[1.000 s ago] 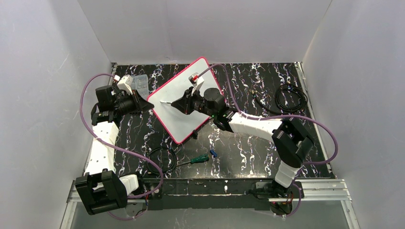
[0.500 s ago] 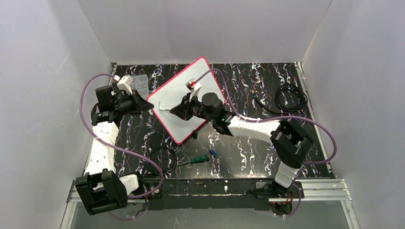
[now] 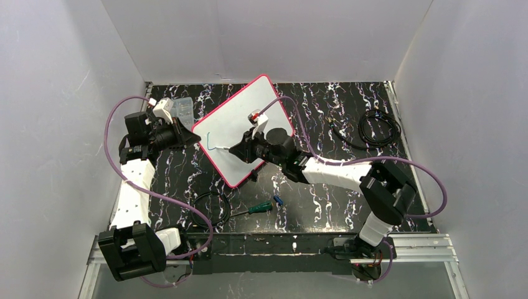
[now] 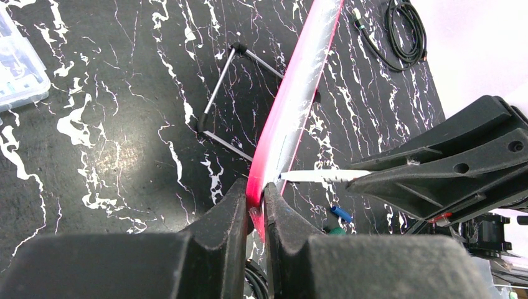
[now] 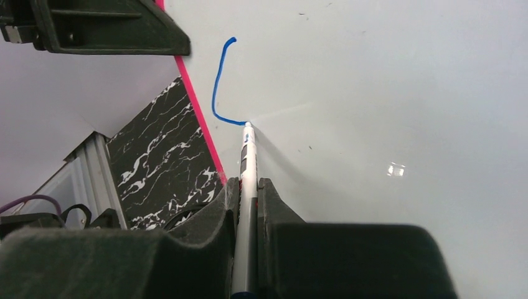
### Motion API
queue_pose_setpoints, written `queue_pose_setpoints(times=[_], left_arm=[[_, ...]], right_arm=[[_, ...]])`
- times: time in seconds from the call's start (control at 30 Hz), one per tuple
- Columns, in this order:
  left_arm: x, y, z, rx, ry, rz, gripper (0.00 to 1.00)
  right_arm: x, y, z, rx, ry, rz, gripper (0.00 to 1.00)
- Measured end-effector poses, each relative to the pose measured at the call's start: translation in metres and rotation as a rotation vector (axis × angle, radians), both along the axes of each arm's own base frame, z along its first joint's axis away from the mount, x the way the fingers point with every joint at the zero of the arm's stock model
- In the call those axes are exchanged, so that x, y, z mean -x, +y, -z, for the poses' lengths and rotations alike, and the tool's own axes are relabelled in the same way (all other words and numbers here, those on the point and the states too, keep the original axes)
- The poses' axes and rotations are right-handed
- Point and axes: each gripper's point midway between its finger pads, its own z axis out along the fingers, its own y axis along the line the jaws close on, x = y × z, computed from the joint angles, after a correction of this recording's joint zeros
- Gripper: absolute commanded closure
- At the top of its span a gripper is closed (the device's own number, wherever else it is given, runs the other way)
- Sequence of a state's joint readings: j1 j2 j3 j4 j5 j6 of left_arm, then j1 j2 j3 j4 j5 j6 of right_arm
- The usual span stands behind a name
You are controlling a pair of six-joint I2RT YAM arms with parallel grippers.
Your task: Write a sentence on the whiteboard
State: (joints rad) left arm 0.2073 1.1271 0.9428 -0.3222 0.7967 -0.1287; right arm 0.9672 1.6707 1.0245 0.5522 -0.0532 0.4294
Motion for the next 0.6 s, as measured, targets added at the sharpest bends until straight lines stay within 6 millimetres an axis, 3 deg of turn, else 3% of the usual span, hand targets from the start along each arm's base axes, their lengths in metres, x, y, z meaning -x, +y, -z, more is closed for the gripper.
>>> queue_pose_setpoints(times=[0.6], left_arm=[[0.0017,-0.0005,-0.0017,-0.005,-0.011,0.005,1.00]], right_arm=[[0.0023,-0.0033,-0.0047,0.010,-0.018,-0.008,0.99]])
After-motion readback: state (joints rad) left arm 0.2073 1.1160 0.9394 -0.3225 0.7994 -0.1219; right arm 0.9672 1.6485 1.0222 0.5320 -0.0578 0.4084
